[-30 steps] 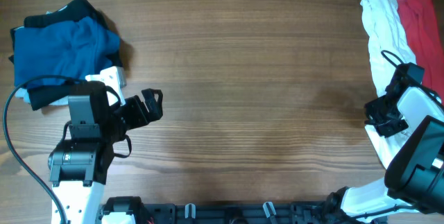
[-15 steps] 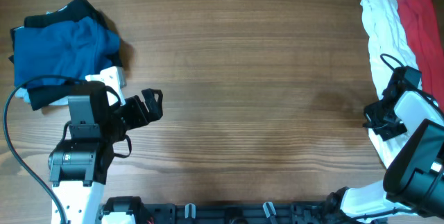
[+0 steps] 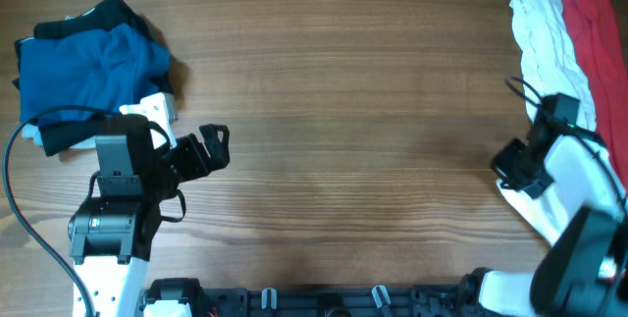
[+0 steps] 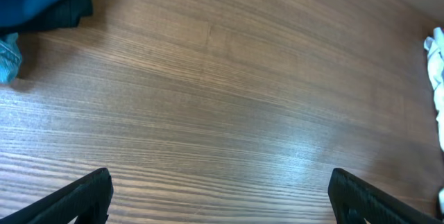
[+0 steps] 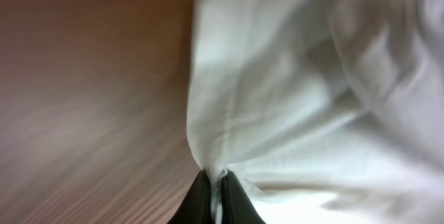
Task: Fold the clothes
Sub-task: 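Grasp the white shirt with the right gripper and drag it leftward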
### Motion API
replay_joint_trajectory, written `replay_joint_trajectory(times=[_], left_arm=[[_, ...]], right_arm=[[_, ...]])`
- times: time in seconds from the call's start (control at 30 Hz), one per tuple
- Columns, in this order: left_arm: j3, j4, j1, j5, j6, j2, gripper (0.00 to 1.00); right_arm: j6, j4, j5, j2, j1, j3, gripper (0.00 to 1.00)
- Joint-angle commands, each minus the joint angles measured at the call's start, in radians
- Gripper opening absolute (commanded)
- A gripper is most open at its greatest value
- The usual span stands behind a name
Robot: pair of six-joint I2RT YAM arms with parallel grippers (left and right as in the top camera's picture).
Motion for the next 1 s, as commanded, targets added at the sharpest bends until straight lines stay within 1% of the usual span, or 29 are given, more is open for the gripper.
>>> replay_joint_trajectory(times=[0.0,0.07,0.13,0.3,0.37,0.43,0.57,0.7,0.83,0.9,0.93,0.97], left_arm=[[0.021,0.015,-0.004,-0.013,0.017,-0.002,1.00],[0.021,0.015,-0.004,-0.013,0.017,-0.002,1.00],[0.021,0.016,-0.004,-0.013,0.017,0.000,1.00],[0.021,0.018,-0.004,-0.013,0.017,0.013,1.00],[0.021,0.018,-0.004,-0.013,0.017,0.018,1.00],[0.021,0.018,-0.005,-0.013,0.017,0.024,1.00],[0.021,0.018,-0.004,-0.013,0.017,0.026,1.00],[0.021,0.018,-0.005,-0.013,0.017,0.026,1.00],[0.021,0.018,-0.005,-0.013,0.017,0.026,1.00],[0.021,0.019,-0.005,-0.013,0.017,0.026,1.00],[0.021,0.020,-0.005,-0.013,0.017,0.026,1.00],[0.021,0.022,-0.005,-0.013,0.017,0.026,1.00]], right_arm=[[-0.092,-0.004,-0.148,-0.211,0.175,0.043,0.04],[-0.075,-0.003,-0.168,-0.285,0.282,0.043,0.04],[-0.021,-0.002,-0.171,-0.337,0.409,0.043,0.04],[0.021,0.043,-0.136,-0.347,0.669,0.043,0.04],[0.041,0.075,-0.113,-0.346,0.714,0.045,0.04],[0.027,0.128,-0.131,-0.347,0.728,0.058,0.05],[-0.087,0.256,-0.292,-0.348,0.728,0.144,0.04],[-0.098,0.369,-0.349,-0.341,0.729,0.213,0.04],[-0.095,0.381,-0.373,-0.294,0.733,0.214,0.04],[-0.100,0.368,-0.409,-0.224,0.751,0.214,0.06],[-0.099,0.368,-0.409,-0.197,0.757,0.214,0.19],[-0.099,0.370,-0.404,-0.172,0.760,0.214,0.40]])
